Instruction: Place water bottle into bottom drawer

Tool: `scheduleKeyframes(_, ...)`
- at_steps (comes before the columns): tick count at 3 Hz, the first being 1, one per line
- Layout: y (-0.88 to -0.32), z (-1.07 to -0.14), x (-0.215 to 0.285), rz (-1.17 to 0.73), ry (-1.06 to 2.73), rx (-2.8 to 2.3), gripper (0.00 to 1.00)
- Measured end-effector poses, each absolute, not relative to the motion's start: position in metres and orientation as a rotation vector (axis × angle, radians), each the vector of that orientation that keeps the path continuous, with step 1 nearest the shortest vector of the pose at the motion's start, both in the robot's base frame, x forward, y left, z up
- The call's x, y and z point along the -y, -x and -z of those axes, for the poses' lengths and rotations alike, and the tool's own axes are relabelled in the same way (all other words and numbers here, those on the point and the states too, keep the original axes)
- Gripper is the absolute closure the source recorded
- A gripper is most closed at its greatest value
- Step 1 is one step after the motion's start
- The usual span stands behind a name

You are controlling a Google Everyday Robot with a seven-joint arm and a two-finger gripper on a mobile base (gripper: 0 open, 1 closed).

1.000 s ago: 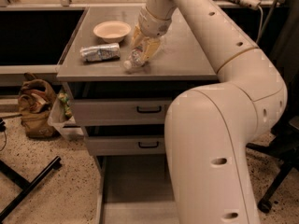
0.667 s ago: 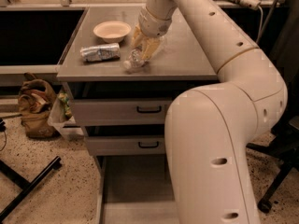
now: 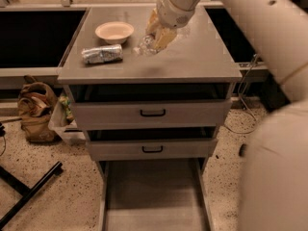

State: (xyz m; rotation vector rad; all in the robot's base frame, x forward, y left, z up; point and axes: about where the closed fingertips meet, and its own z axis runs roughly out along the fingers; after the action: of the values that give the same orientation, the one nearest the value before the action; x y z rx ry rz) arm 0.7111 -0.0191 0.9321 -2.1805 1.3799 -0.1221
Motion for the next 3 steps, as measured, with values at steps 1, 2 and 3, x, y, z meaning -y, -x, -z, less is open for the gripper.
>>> scheduleKeyframes(1, -0.663, -1.003, 0.038, 0.256, 1.932, -1.451, 1.00)
scheduleKeyframes(2, -0.607, -1.045, 0.026, 0.319, 1.754, -1.458, 1.00)
scheduleKeyframes(3, -0.570, -1.035, -0.004, 0.317, 1.663, -1.450, 1.00)
